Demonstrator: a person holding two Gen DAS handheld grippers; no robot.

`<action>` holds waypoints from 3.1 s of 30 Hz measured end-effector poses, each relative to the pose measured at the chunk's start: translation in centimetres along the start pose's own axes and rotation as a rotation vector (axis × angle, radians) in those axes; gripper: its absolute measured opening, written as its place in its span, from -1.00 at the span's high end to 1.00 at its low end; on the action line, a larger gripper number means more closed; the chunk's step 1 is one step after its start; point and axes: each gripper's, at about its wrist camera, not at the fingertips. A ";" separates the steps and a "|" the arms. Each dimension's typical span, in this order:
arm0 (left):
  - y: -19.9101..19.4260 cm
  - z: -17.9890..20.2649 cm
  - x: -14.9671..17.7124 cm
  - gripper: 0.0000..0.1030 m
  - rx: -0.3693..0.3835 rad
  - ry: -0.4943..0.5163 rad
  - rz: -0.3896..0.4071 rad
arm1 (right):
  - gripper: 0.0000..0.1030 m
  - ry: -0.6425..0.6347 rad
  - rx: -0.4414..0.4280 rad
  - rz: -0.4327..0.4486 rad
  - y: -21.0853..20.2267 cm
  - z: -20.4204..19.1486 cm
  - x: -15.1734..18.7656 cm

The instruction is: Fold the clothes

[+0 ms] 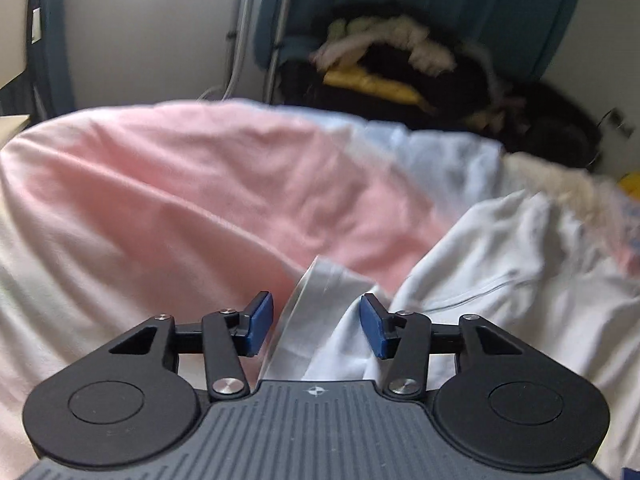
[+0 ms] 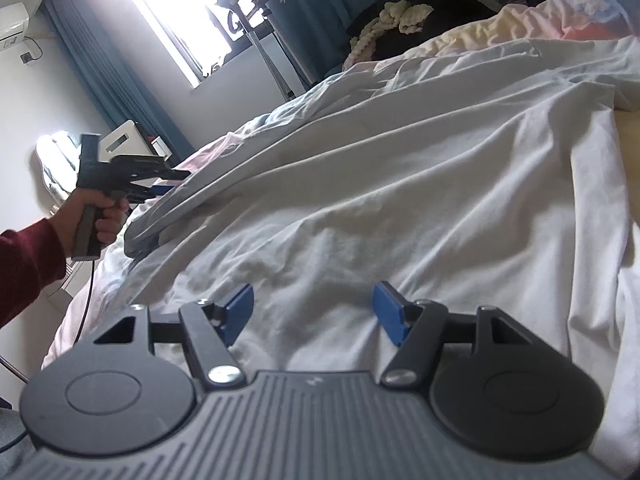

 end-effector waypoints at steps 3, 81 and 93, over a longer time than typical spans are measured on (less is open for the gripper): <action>0.6 0.5 0.3 0.86 0.002 0.005 -0.006 | -0.31 -0.005 -0.001 0.000 0.1 0.0 0.0; -6.2 24.9 10.7 0.29 -0.113 0.386 0.194 | -0.31 0.130 0.110 0.195 -6.7 2.1 -2.3; -4.7 30.4 11.6 0.93 -0.016 0.521 0.230 | -0.31 0.189 0.092 0.205 -6.5 3.4 -2.6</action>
Point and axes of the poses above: each gripper's, at about its wrist camera, not at the fingertips, and y roughly the way its jaws point, z to its right, x to its underside, and after that the axes turned 6 degrees about -x, right-handed
